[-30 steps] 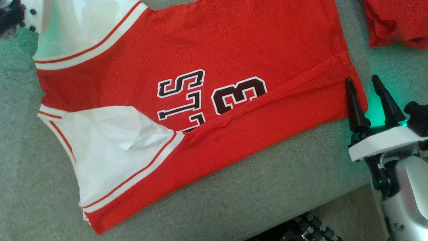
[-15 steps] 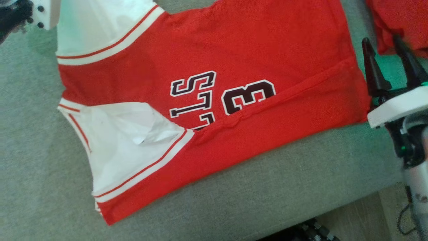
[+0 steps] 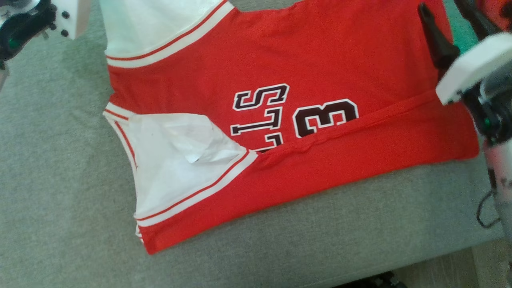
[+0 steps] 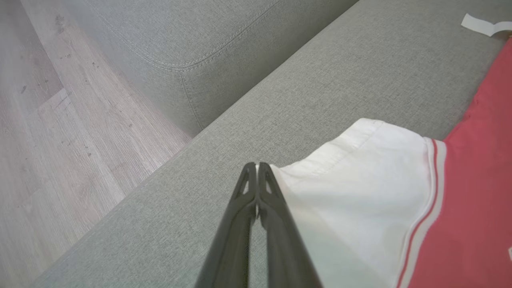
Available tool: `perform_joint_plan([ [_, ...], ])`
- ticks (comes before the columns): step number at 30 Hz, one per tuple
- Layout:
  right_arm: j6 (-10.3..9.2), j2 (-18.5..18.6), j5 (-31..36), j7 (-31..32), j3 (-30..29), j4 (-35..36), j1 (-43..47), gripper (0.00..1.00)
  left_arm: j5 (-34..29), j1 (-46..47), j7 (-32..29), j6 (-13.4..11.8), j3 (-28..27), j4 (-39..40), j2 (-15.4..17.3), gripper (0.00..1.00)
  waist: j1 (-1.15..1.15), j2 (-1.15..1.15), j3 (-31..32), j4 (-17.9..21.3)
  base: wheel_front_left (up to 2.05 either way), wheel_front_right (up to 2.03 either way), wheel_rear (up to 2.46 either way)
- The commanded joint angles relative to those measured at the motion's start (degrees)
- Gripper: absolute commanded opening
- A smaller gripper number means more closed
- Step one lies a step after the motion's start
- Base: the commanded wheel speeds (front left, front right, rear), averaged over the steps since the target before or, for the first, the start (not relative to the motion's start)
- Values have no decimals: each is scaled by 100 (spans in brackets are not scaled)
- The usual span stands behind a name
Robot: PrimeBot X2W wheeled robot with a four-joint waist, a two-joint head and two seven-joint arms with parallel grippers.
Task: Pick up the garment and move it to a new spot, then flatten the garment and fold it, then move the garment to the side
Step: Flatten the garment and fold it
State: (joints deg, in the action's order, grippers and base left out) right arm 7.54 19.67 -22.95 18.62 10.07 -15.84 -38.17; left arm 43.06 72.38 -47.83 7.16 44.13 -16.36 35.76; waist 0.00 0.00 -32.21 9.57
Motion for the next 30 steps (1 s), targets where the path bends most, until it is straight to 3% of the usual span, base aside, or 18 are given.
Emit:
perform_joint_plan([
  [1, -5, 22, 43, 46, 34, 110, -74, 100, 34, 353, 27, 28, -233, 185, 256, 0, 0, 0, -20, -36, 0, 0, 0],
  [16, -5, -375, 420, 431, -78, -1588, -1363, 100, 194, 563, 341, 32, 154, 133, 260, 0, 0, 0, -105, -273, 0, 0, 0],
  [28, -5, -276, 272, 238, 50, -2332, -1851, 100, 416, 660, 609, 32, 489, -9, 260, 0, 0, 0, -41, -448, 0, 0, 0],
  [30, -5, -255, 273, 174, 70, -2423, -1896, 94, 448, 673, 655, 33, 541, -32, 277, 0, 0, 0, -21, -466, 0, 0, 0],
])
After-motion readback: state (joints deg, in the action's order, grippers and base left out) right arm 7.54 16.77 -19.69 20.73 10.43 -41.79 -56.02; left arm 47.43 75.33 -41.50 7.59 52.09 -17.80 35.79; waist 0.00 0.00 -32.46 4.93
